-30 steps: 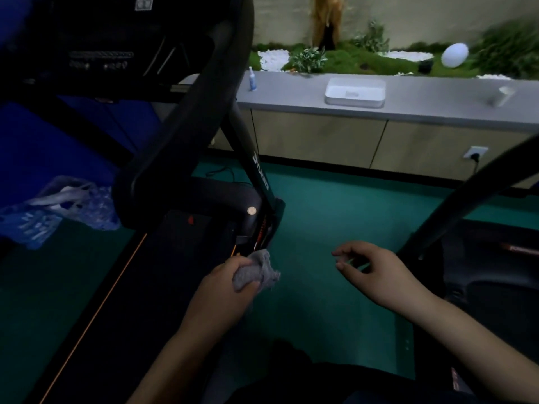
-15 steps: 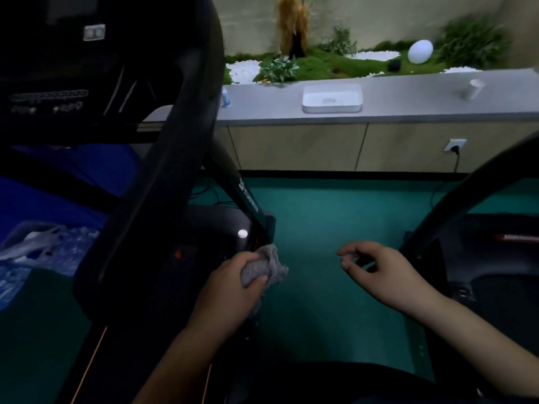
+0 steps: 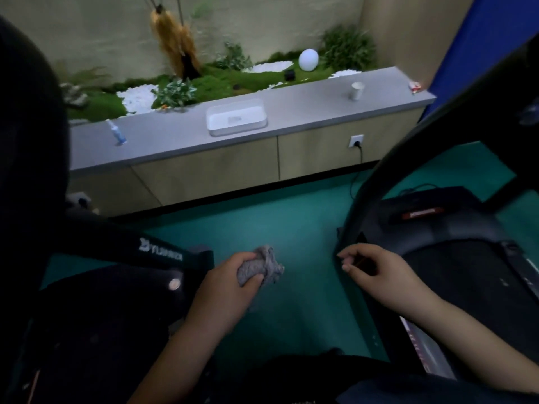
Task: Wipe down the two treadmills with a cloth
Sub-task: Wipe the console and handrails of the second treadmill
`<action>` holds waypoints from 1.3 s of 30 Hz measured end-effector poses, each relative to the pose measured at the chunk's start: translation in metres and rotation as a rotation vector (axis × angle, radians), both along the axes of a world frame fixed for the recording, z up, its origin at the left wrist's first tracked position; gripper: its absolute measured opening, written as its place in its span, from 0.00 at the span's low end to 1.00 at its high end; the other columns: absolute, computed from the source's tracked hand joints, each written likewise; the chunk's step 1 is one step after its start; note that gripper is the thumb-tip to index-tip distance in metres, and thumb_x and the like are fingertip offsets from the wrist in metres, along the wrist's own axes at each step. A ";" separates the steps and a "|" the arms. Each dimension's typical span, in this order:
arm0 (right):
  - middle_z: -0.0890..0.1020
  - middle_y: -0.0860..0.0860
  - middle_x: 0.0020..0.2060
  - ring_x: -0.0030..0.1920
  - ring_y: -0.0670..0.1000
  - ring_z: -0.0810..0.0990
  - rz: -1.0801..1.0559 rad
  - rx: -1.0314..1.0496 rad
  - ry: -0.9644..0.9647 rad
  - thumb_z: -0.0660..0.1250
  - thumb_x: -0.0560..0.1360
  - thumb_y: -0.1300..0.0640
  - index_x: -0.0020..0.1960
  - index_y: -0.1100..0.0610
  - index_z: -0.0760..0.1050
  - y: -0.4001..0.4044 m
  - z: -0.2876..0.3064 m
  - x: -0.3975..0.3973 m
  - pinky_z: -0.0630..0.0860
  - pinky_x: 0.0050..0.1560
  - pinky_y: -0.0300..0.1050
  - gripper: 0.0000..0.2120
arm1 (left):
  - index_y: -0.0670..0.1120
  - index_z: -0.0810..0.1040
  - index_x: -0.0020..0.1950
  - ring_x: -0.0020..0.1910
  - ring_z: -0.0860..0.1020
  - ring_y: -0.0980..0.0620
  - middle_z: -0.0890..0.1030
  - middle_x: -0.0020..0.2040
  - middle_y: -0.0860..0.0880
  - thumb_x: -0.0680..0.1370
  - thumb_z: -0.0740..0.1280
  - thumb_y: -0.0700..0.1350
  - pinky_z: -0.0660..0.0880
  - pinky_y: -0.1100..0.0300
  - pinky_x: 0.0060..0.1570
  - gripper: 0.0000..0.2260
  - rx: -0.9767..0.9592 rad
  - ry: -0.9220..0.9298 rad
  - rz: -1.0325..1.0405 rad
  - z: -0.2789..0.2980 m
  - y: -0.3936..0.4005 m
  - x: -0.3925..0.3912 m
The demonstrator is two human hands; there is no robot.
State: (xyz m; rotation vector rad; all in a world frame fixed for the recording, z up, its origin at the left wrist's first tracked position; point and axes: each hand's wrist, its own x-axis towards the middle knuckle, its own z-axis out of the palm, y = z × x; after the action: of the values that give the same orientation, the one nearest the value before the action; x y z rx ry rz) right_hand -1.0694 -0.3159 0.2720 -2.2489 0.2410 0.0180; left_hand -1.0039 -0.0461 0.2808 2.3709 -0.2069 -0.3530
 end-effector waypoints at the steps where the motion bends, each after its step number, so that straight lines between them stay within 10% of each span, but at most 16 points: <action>1: 0.81 0.43 0.41 0.41 0.40 0.79 -0.024 -0.005 -0.002 0.71 0.72 0.56 0.48 0.44 0.78 -0.014 0.002 0.005 0.69 0.42 0.25 0.08 | 0.59 0.76 0.59 0.48 0.78 0.58 0.79 0.50 0.58 0.75 0.70 0.50 0.73 0.63 0.46 0.13 -0.009 -0.007 -0.023 0.000 -0.016 0.011; 19: 0.83 0.41 0.44 0.46 0.40 0.81 -0.492 -0.083 -0.235 0.71 0.72 0.62 0.48 0.41 0.77 -0.160 0.063 0.031 0.74 0.49 0.30 0.16 | 0.57 0.76 0.62 0.52 0.73 0.67 0.76 0.56 0.58 0.76 0.68 0.49 0.63 0.81 0.51 0.15 -0.291 -0.208 -0.494 0.021 -0.258 0.134; 29: 0.80 0.41 0.48 0.50 0.45 0.80 -0.720 -0.259 -0.371 0.67 0.72 0.57 0.53 0.47 0.79 -0.147 0.117 0.024 0.75 0.51 0.36 0.12 | 0.45 0.68 0.69 0.65 0.71 0.54 0.72 0.64 0.51 0.80 0.62 0.45 0.68 0.56 0.66 0.18 -0.944 -0.710 -0.687 0.114 -0.362 0.169; 39: 0.79 0.41 0.47 0.51 0.43 0.79 -0.909 -0.468 -0.384 0.67 0.72 0.57 0.53 0.50 0.80 -0.147 0.142 -0.002 0.73 0.51 0.38 0.10 | 0.39 0.72 0.69 0.62 0.73 0.41 0.74 0.63 0.37 0.81 0.57 0.46 0.69 0.46 0.62 0.19 -0.919 -0.936 -0.944 0.152 -0.428 0.135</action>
State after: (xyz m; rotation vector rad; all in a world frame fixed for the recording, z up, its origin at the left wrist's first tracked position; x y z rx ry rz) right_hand -1.0713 -0.4632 0.4140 -2.3206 1.1137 -1.0243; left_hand -0.8688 -0.4742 0.4328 1.2175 -1.5498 0.4088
